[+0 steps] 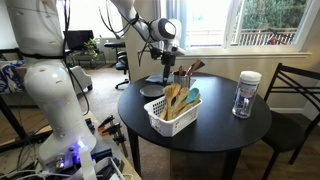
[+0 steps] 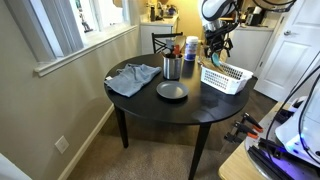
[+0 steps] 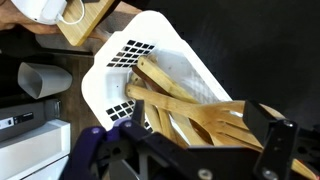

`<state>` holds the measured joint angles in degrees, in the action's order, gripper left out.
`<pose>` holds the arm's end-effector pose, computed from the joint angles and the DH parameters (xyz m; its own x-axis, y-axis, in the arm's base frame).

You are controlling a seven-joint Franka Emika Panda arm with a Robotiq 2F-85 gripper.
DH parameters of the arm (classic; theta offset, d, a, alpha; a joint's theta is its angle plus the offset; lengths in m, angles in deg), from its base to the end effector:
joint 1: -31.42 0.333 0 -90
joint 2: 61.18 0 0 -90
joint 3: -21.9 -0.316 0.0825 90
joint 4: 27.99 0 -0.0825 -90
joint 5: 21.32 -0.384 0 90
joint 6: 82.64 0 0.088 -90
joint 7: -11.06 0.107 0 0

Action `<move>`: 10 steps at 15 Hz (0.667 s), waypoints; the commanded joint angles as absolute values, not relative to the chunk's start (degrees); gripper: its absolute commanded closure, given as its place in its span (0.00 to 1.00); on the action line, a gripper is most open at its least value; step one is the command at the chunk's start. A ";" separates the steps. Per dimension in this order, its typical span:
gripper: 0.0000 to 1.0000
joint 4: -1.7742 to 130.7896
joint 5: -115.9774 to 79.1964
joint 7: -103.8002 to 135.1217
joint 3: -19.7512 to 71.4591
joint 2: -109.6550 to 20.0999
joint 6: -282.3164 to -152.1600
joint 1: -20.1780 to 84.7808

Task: Put one wooden spoon from the basket in the silver holder.

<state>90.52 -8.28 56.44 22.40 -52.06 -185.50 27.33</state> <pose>0.5192 -0.0608 0.3305 0.6784 -0.7149 -0.1694 -0.6028 -0.6734 0.4280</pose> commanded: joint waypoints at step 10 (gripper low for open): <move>0.00 85.94 -5.33 65.27 23.64 -49.35 -183.15 32.57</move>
<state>88.62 -7.42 61.91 23.53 -51.11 -185.26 30.35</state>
